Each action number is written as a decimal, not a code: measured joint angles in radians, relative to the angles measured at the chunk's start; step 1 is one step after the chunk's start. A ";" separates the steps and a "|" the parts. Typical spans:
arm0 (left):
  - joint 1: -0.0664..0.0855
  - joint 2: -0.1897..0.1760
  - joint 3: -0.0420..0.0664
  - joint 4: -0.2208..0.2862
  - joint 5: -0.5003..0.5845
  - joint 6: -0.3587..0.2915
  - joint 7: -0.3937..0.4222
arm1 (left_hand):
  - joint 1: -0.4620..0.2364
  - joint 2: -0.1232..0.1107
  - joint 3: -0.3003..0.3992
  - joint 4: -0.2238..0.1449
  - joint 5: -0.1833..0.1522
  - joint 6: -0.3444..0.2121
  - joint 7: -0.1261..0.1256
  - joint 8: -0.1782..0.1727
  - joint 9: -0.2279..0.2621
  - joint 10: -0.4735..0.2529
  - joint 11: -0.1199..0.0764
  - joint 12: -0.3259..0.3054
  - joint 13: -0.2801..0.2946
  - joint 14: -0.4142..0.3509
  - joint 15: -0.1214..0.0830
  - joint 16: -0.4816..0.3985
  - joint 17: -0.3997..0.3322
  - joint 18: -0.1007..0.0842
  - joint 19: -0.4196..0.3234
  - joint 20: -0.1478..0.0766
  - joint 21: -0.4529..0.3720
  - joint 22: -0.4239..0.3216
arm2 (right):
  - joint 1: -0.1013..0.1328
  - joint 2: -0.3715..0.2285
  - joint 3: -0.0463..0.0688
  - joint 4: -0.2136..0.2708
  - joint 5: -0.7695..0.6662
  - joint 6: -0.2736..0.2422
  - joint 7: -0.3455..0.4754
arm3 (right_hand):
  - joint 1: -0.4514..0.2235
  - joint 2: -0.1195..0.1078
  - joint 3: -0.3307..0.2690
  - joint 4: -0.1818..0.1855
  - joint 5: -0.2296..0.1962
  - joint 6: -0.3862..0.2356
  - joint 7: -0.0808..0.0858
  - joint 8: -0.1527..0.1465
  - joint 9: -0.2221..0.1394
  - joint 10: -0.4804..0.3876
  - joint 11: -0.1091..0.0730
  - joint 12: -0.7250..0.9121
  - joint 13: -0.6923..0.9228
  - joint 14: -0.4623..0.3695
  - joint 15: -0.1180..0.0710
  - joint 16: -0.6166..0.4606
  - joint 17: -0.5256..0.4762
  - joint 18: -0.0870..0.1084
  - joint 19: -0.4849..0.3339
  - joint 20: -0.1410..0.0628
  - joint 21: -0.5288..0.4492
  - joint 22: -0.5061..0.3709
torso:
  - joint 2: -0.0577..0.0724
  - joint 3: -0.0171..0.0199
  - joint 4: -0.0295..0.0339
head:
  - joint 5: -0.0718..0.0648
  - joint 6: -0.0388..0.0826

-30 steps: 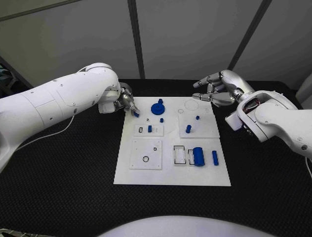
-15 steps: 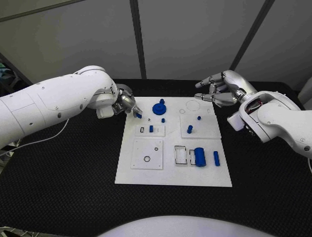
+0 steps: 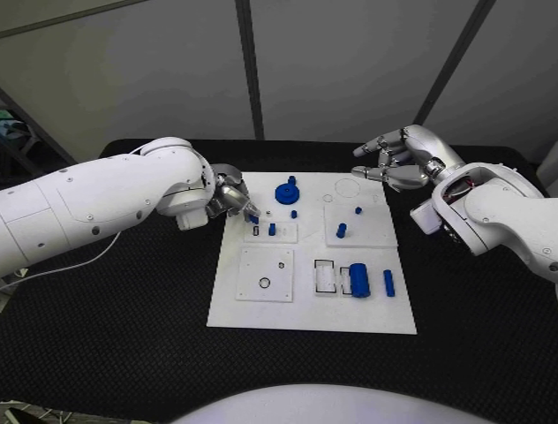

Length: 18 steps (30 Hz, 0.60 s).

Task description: Assemble the parts on the task board

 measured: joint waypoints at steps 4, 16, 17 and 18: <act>-0.008 0.002 0.000 0.000 -0.025 -0.005 0.000 | -0.003 -0.003 0.001 -0.001 0.000 0.000 0.000 0.000 0.000 0.002 0.001 0.000 0.002 0.000 0.000 0.000 0.000 0.000 0.000 0.000 0.000 0.000 | 0.000 0.000 0.000 0.001 0.000 0.000 -0.001 | 0.000 0.000 0.000 0.000 0.000 0.000 0.000 0.000 0.000 0.000 0.000 0.000 0.000 0.000 0.000 0.000 0.000 0.000 0.000 0.000 0.000 0.000 | 0.000 -0.0001 -0.0012 | 0.001 0.000; -0.016 0.008 -0.001 0.004 -0.070 0.013 -0.001 | -0.008 -0.008 0.007 -0.007 0.008 0.004 -0.004 0.005 0.003 0.005 -0.002 0.000 0.002 -0.003 -0.003 0.000 0.000 0.000 0.000 0.000 0.004 0.003 | 0.000 -0.001 0.000 0.004 0.000 0.000 -0.002 | 0.000 0.000 0.003 0.003 0.000 0.000 0.000 0.005 0.000 0.000 0.000 0.000 -0.002 0.000 0.000 -0.006 0.000 0.000 0.000 0.000 -0.005 -0.003 | 0.001 -0.0005 -0.0020 | -0.004 -0.001; -0.016 0.008 -0.001 0.005 -0.074 0.017 -0.002 | -0.008 -0.008 0.007 -0.007 0.008 0.004 -0.004 0.005 0.003 0.005 -0.002 0.000 0.002 -0.003 -0.003 0.000 0.000 0.000 0.000 0.000 0.004 0.003 | 0.000 -0.001 0.000 0.004 0.000 0.000 -0.002 | 0.000 0.000 0.003 0.003 0.000 0.000 0.000 0.005 0.000 0.000 0.000 0.000 -0.002 0.000 0.000 -0.006 0.000 0.000 0.000 0.000 -0.005 -0.002 | 0.001 -0.0005 -0.0020 | -0.004 -0.002; -0.017 0.008 -0.001 0.006 -0.077 0.021 -0.002 | -0.008 -0.008 0.007 -0.008 0.008 0.004 -0.004 0.005 0.003 0.005 -0.002 0.000 0.002 -0.003 -0.003 0.000 0.000 0.000 0.000 0.000 0.004 0.004 | 0.000 -0.001 0.000 0.005 0.000 0.001 -0.002 | 0.000 0.000 0.003 0.003 0.000 0.000 0.000 0.005 0.000 0.000 0.000 0.000 -0.002 0.000 0.000 -0.006 0.000 0.000 0.000 0.000 -0.005 -0.003 | 0.001 -0.0005 -0.0020 | -0.004 -0.002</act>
